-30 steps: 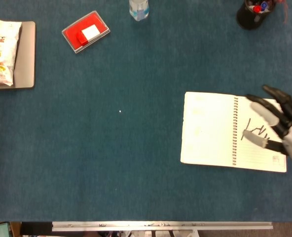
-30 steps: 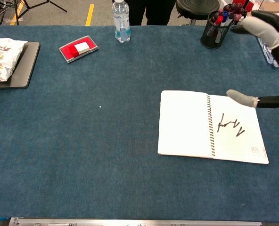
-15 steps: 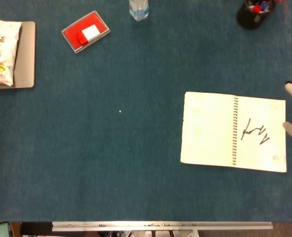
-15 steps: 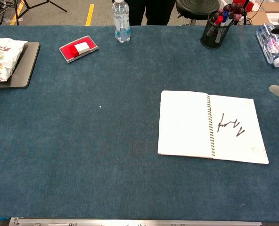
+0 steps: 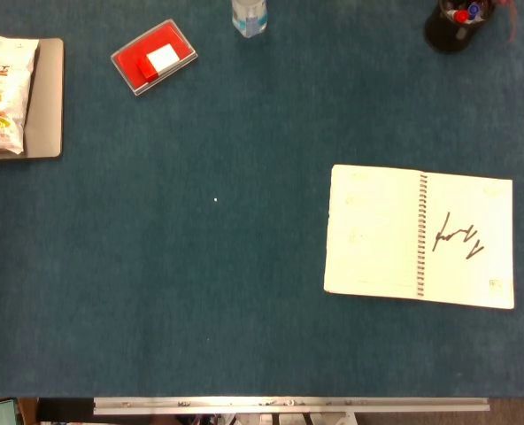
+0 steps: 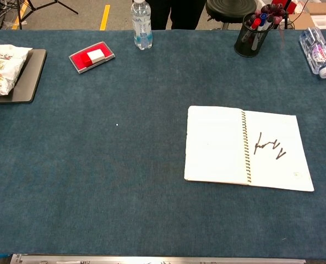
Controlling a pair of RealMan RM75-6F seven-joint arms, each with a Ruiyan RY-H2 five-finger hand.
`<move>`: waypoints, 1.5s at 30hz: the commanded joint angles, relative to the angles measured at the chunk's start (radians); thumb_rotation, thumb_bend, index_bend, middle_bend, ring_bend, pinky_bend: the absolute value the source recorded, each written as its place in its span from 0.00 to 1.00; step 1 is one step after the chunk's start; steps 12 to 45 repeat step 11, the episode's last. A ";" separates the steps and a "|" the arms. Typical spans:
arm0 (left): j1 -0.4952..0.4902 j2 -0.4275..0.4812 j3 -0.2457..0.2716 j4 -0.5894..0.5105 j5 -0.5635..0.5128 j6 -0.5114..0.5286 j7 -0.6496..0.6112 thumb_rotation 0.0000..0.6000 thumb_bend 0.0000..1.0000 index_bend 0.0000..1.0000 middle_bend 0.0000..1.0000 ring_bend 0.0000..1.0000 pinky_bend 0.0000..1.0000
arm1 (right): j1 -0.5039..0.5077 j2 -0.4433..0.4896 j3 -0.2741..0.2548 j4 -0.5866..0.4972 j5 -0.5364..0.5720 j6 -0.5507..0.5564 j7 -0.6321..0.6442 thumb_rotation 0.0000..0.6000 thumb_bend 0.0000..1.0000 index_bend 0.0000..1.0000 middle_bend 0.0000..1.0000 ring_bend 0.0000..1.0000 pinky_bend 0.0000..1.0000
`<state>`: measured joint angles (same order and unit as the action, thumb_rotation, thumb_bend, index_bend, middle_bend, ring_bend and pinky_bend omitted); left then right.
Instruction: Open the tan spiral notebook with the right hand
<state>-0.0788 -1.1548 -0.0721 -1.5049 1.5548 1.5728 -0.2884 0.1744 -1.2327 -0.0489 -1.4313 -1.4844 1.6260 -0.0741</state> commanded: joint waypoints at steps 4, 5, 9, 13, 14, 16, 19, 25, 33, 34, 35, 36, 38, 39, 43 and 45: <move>-0.011 -0.008 -0.002 0.006 0.004 -0.008 0.000 1.00 0.02 0.21 0.26 0.11 0.37 | -0.023 0.019 0.037 -0.015 0.020 -0.013 0.020 1.00 0.14 0.14 0.20 0.08 0.23; -0.013 -0.011 -0.004 0.009 0.001 -0.010 0.002 1.00 0.02 0.21 0.26 0.11 0.37 | -0.025 0.020 0.041 -0.011 0.023 -0.019 0.030 1.00 0.14 0.14 0.20 0.08 0.23; -0.018 -0.019 -0.005 0.019 -0.014 -0.025 0.013 1.00 0.02 0.21 0.26 0.11 0.37 | -0.024 0.022 0.063 0.003 0.041 -0.051 0.067 1.00 0.14 0.14 0.20 0.08 0.23; -0.016 -0.019 -0.004 0.018 -0.012 -0.020 0.017 1.00 0.02 0.21 0.26 0.11 0.37 | -0.020 0.019 0.068 0.007 0.036 -0.061 0.076 1.00 0.14 0.15 0.20 0.08 0.23; -0.016 -0.019 -0.004 0.018 -0.012 -0.020 0.017 1.00 0.02 0.21 0.26 0.11 0.37 | -0.020 0.019 0.068 0.007 0.036 -0.061 0.076 1.00 0.14 0.15 0.20 0.08 0.23; -0.016 -0.019 -0.004 0.018 -0.012 -0.020 0.017 1.00 0.02 0.21 0.26 0.11 0.37 | -0.020 0.019 0.068 0.007 0.036 -0.061 0.076 1.00 0.14 0.15 0.20 0.08 0.23; -0.016 -0.019 -0.004 0.018 -0.012 -0.020 0.017 1.00 0.02 0.21 0.26 0.11 0.37 | -0.020 0.019 0.068 0.007 0.036 -0.061 0.076 1.00 0.14 0.15 0.20 0.08 0.23; -0.016 -0.019 -0.004 0.018 -0.012 -0.020 0.017 1.00 0.02 0.21 0.26 0.11 0.37 | -0.020 0.019 0.068 0.007 0.036 -0.061 0.076 1.00 0.14 0.15 0.20 0.08 0.23; -0.016 -0.019 -0.004 0.018 -0.012 -0.020 0.017 1.00 0.02 0.21 0.26 0.11 0.37 | -0.020 0.019 0.068 0.007 0.036 -0.061 0.076 1.00 0.14 0.15 0.20 0.08 0.23; -0.016 -0.019 -0.004 0.018 -0.012 -0.020 0.017 1.00 0.02 0.21 0.26 0.11 0.37 | -0.020 0.019 0.068 0.007 0.036 -0.061 0.076 1.00 0.14 0.15 0.20 0.08 0.23; -0.016 -0.019 -0.004 0.018 -0.012 -0.020 0.017 1.00 0.02 0.21 0.26 0.11 0.37 | -0.020 0.019 0.068 0.007 0.036 -0.061 0.076 1.00 0.14 0.15 0.20 0.08 0.23; -0.016 -0.019 -0.004 0.018 -0.012 -0.020 0.017 1.00 0.02 0.21 0.26 0.11 0.37 | -0.020 0.019 0.068 0.007 0.036 -0.061 0.076 1.00 0.14 0.15 0.20 0.08 0.23; -0.016 -0.019 -0.004 0.018 -0.012 -0.020 0.017 1.00 0.02 0.21 0.26 0.11 0.37 | -0.020 0.019 0.068 0.007 0.036 -0.061 0.076 1.00 0.14 0.15 0.20 0.08 0.23; -0.016 -0.019 -0.004 0.018 -0.012 -0.020 0.017 1.00 0.02 0.21 0.26 0.11 0.37 | -0.020 0.019 0.068 0.007 0.036 -0.061 0.076 1.00 0.14 0.15 0.20 0.08 0.23; -0.016 -0.019 -0.004 0.018 -0.012 -0.020 0.017 1.00 0.02 0.21 0.26 0.11 0.37 | -0.020 0.019 0.068 0.007 0.036 -0.061 0.076 1.00 0.14 0.15 0.20 0.08 0.23; -0.016 -0.019 -0.004 0.018 -0.012 -0.020 0.017 1.00 0.02 0.21 0.26 0.11 0.37 | -0.020 0.019 0.068 0.007 0.036 -0.061 0.076 1.00 0.14 0.15 0.20 0.08 0.23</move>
